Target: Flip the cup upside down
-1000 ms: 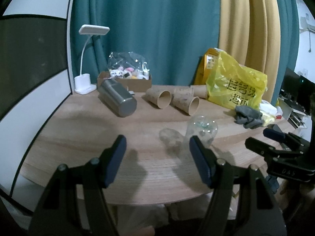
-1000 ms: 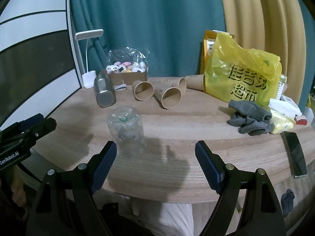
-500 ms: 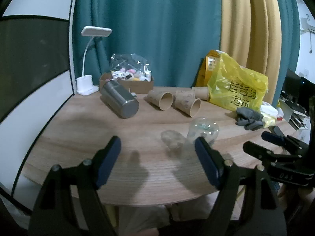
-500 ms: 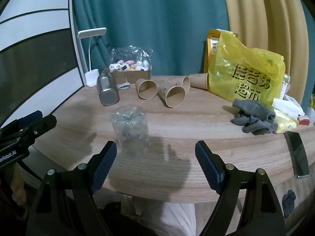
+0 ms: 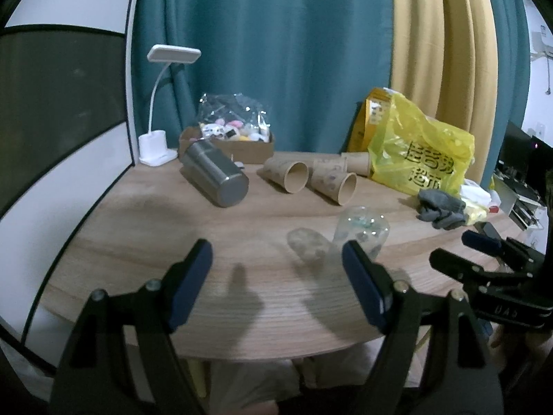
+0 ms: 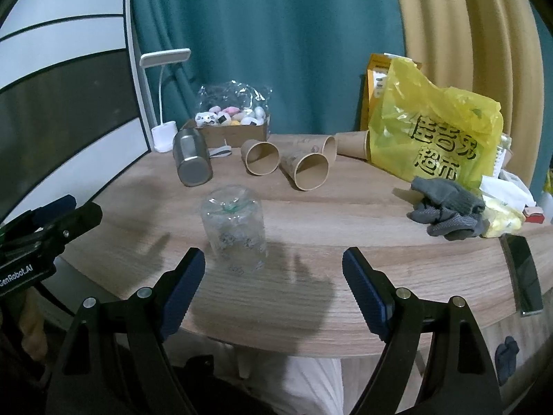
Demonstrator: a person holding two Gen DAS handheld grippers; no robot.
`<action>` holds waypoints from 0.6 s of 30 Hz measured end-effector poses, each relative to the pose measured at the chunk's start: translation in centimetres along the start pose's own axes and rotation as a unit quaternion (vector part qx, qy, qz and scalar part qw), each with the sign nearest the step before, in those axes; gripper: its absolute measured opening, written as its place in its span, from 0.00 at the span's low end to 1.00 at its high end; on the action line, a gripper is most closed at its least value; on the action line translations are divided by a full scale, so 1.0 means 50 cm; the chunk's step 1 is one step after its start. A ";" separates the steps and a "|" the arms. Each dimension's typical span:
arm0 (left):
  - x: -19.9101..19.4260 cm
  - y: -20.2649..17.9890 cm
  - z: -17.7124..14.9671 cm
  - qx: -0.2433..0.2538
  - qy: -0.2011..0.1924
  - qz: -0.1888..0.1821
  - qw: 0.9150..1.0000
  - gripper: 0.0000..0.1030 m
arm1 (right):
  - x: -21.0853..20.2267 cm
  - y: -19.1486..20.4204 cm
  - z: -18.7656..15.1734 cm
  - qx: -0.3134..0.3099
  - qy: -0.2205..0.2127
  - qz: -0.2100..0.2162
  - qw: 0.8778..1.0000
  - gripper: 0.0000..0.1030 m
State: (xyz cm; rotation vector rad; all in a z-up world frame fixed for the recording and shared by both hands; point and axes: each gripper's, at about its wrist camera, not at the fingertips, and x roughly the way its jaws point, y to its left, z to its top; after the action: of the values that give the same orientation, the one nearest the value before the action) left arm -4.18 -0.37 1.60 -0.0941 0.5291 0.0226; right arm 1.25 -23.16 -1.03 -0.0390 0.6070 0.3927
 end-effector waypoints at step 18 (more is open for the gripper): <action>0.002 0.016 0.000 -0.011 0.004 -0.003 1.000 0.77 | 0.000 0.016 0.003 -0.004 -0.002 0.004 1.000 0.82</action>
State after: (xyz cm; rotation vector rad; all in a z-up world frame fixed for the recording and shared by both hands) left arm -4.12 0.41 1.46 -0.1165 0.5363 0.0217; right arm 1.04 -22.39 -0.83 -0.0434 0.6027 0.4031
